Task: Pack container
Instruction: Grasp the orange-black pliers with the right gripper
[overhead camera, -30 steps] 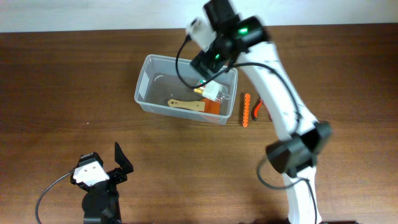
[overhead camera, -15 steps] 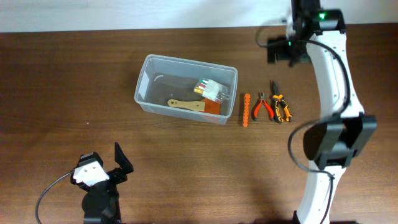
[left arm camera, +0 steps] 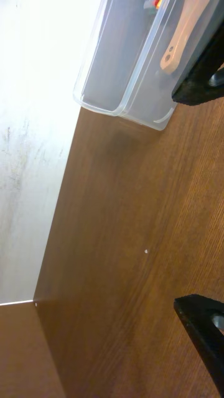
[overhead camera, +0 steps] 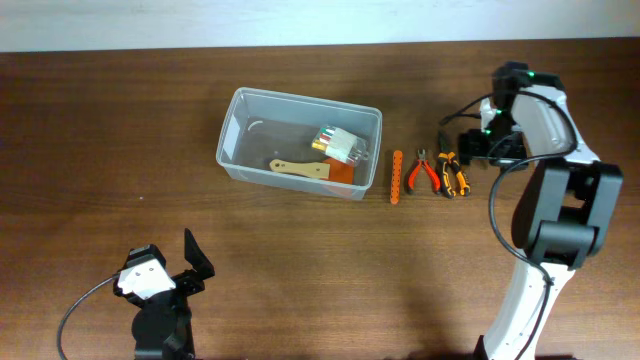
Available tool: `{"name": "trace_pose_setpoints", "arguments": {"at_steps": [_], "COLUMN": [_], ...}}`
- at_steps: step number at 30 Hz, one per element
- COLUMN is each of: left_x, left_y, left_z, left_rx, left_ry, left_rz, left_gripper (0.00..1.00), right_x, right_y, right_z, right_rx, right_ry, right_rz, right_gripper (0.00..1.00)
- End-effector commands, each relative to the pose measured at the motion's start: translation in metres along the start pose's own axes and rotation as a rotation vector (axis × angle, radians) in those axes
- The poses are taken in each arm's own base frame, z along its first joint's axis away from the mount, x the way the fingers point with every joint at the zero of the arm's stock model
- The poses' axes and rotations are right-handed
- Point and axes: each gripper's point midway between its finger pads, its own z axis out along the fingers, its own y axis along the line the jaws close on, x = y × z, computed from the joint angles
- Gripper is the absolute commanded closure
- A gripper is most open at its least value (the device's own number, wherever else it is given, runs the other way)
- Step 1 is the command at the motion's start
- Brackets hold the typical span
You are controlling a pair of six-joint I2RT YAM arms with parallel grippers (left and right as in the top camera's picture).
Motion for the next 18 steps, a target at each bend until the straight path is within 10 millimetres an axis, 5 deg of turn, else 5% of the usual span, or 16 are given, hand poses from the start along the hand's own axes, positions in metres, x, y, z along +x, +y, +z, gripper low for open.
{"name": "trace_pose_setpoints", "arguments": {"at_steps": [1, 14, 18], "left_x": [0.001, 0.001, 0.001], "left_y": [0.000, 0.000, 0.000], "left_z": [0.000, 0.000, 0.000], "left_rx": [0.000, 0.000, 0.000], "left_ry": [-0.001, -0.001, -0.001], "left_rz": [0.009, 0.009, 0.009], "left_gripper": [0.01, 0.01, 0.01], "right_x": [0.006, 0.038, 0.038], "right_y": [0.010, 0.029, 0.029], "right_z": [-0.002, 0.040, 0.047], "right_rx": [-0.087, -0.089, -0.088], "right_ry": [0.004, 0.106, 0.099], "right_rz": [-0.077, -0.118, -0.118], "right_gripper": [0.24, 0.37, 0.54]}}
